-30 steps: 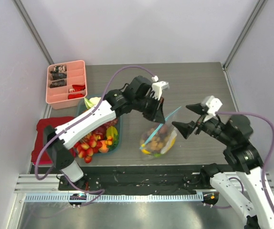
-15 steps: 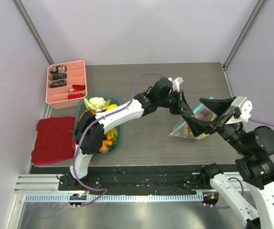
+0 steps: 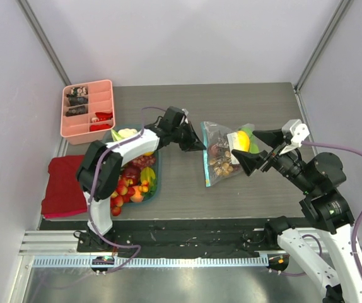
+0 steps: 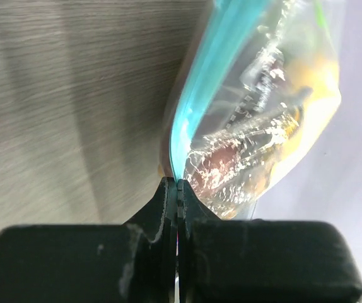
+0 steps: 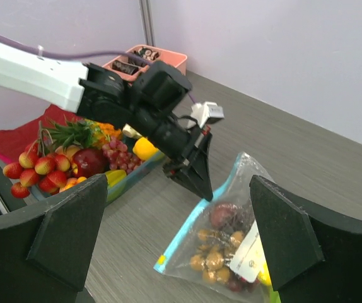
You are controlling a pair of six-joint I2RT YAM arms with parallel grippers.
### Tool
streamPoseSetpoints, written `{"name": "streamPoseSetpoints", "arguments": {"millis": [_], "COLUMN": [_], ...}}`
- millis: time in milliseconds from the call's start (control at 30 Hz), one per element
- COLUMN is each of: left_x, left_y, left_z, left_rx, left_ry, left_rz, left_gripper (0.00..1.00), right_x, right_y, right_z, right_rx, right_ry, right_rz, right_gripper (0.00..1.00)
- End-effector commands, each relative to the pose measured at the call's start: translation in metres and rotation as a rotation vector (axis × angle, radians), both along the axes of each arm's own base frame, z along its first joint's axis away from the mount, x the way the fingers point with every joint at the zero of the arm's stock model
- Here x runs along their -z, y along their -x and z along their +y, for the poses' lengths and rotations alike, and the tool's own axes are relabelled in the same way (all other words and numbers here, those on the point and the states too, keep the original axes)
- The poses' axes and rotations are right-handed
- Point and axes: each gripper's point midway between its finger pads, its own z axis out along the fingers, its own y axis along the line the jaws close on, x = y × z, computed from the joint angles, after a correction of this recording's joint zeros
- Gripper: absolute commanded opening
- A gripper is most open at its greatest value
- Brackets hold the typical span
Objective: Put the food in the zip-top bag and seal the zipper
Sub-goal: Place the zipper food storage bag at the center of the board, then reset both arms
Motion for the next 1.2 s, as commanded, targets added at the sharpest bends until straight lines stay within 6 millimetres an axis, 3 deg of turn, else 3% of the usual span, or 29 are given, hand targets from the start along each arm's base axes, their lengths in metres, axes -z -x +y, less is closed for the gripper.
{"name": "streamPoseSetpoints", "arguments": {"millis": [0, 133, 200, 267, 333, 367, 433, 467, 567, 700, 800, 900, 967, 1000, 1067, 1167], "left_x": [-0.042, -0.05, -0.051, -0.065, -0.084, -0.089, -0.099, -0.115, -0.143, -0.2, -0.21, -0.208, -0.194, -0.201, -0.183, -0.176], "left_y": [0.004, 0.01, 0.009, 0.01, 0.011, 0.011, 0.009, 0.009, 0.01, 0.013, 0.039, 0.064, 0.077, 0.09, 0.1, 0.114], "left_z": [0.019, 0.035, 0.047, 0.058, 0.073, 0.082, 0.103, 0.115, 0.15, 0.207, 0.243, 0.28, 0.303, 0.311, 0.32, 0.329], "left_rx": [0.038, 0.112, 0.1, 0.106, 0.099, 0.112, 0.102, 0.116, 0.127, 0.16, 0.235, 0.224, 0.178, 0.138, 0.111, 0.084], "left_ry": [0.001, -0.081, -0.11, -0.131, -0.151, -0.174, -0.207, -0.224, -0.307, -0.497, -0.527, -0.607, -0.632, -0.635, -0.656, -0.696], "left_rz": [-0.115, -0.166, -0.171, -0.214, -0.275, -0.318, -0.363, -0.435, -0.497, -0.637, -0.638, -0.588, -0.513, -0.551, -0.529, -0.554], "left_gripper": [0.01, 0.09, 0.32, 0.55, 0.68, 0.81, 0.95, 1.0, 1.0, 1.0, 1.0, 1.0, 1.0, 1.0, 1.0, 1.0], "right_x": [-0.004, 0.003, 0.005, 0.009, 0.012, 0.012, 0.018, 0.021, 0.033, 0.053, 0.073, 0.095, 0.102, 0.104, 0.098, 0.094], "right_y": [0.0, -0.003, -0.007, -0.011, -0.014, -0.014, -0.016, -0.017, -0.02, -0.024, -0.027, -0.024, -0.021, -0.021, -0.021, -0.02], "right_z": [0.002, 0.0, -0.003, -0.006, -0.01, -0.011, -0.015, -0.015, -0.017, -0.018, -0.024, -0.029, -0.035, -0.04, -0.046, -0.054], "right_rx": [-0.013, 0.003, 0.031, 0.055, 0.088, 0.095, 0.123, 0.128, 0.15, 0.18, 0.226, 0.251, 0.271, 0.3, 0.318, 0.348], "right_ry": [0.008, 0.018, 0.02, 0.019, 0.02, 0.019, 0.02, 0.013, 0.011, 0.018, 0.035, 0.057, 0.066, 0.066, 0.067, 0.072], "right_rz": [-0.032, -0.013, 0.0, 0.035, 0.064, 0.072, 0.105, 0.124, 0.189, 0.298, 0.392, 0.458, 0.473, 0.48, 0.453, 0.434], "right_gripper": [1.0, 1.0, 1.0, 1.0, 1.0, 1.0, 0.99, 1.0, 1.0, 1.0, 1.0, 1.0, 1.0, 1.0, 1.0, 1.0]}}
